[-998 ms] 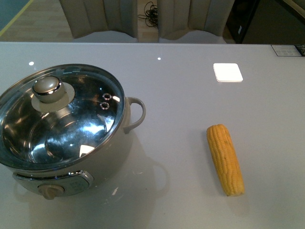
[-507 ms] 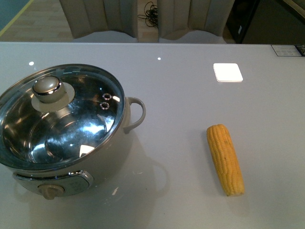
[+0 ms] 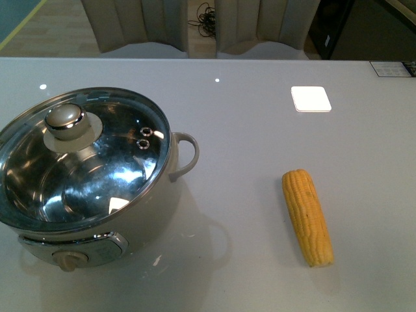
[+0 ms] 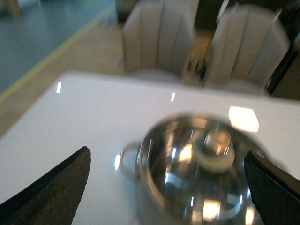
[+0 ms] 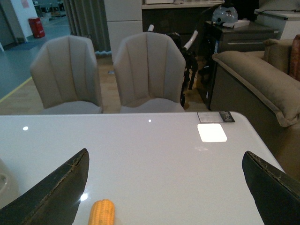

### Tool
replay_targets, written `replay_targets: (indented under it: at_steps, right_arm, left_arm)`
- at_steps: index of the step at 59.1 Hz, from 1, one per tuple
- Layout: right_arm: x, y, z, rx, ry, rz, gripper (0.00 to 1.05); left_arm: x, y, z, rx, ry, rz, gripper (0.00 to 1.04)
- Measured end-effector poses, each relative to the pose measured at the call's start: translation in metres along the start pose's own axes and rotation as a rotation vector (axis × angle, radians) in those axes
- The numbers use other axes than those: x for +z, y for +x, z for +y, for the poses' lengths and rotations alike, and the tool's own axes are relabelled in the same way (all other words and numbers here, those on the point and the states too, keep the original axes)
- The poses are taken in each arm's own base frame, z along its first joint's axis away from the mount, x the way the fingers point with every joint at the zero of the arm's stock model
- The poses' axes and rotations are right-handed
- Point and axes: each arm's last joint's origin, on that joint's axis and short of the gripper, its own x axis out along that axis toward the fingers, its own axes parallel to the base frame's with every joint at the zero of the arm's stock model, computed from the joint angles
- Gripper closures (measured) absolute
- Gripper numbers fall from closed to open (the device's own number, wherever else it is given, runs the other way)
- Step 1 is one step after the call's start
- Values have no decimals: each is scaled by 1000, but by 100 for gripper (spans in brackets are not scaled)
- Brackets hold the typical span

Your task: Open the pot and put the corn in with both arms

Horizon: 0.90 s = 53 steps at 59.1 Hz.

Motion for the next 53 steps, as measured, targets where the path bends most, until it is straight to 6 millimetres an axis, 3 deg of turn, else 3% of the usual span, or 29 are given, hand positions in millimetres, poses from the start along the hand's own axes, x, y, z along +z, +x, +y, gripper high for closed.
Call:
replay_targets:
  at_steps: [5, 16, 23, 30, 41, 53]
  right_arm:
    - [0, 0, 0, 0, 0, -1, 9]
    - [0, 0, 0, 0, 0, -1, 9]
    - [0, 0, 0, 0, 0, 0, 9]
    - [0, 0, 0, 0, 0, -1, 9]
    - [0, 0, 0, 0, 0, 0, 9]
    - [0, 0, 0, 0, 0, -1, 9]
  left_arm:
    - [-2, 8, -3, 4, -11, 160, 7]
    - [19, 28, -16, -24, -31, 132, 7]
    - [35, 54, -31, -70, -27, 108, 7]
    - [49, 99, -55, -135, -20, 110, 7]
    - [46, 152, -76, -161, 2, 177, 7]
    - [33, 185, -83, -169, 8, 238, 7]
